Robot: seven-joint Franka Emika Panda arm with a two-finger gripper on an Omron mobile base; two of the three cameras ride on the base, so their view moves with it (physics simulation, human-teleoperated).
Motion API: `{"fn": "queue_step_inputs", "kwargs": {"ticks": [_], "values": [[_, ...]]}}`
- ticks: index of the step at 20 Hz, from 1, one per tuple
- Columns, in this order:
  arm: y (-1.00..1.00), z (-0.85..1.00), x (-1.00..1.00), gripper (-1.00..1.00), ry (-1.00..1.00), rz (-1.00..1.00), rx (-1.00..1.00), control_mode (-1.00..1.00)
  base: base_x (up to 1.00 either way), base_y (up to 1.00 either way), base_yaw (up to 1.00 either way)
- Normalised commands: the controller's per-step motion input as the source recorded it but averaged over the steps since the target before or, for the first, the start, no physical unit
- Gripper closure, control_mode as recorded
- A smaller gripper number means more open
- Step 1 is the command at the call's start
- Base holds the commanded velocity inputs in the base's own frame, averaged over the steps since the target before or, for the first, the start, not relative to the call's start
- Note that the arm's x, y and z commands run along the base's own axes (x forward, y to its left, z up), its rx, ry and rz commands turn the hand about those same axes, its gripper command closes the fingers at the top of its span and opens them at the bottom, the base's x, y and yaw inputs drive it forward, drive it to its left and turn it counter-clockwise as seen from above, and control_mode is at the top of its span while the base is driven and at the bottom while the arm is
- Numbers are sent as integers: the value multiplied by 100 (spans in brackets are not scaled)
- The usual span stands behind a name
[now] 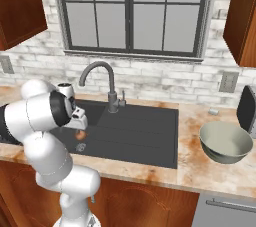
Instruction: Pick the onion from the sink and place it in the bowl. Then pick the bowl and place it in the microwave. Then close the microwave door and press the start button.
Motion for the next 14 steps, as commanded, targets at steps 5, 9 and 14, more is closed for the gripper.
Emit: {"fn": "queue_step_inputs", "kwargs": {"ticks": [5, 9, 14], "values": [[1, -23, 26, -100, 0, 0, -2, -100, 0, 0, 0], [7, -18, 25, -100, 0, 0, -2, -100, 0, 0, 0], [8, -31, 7, -100, 0, 0, -1, -100, 0, 0, 0]]}}
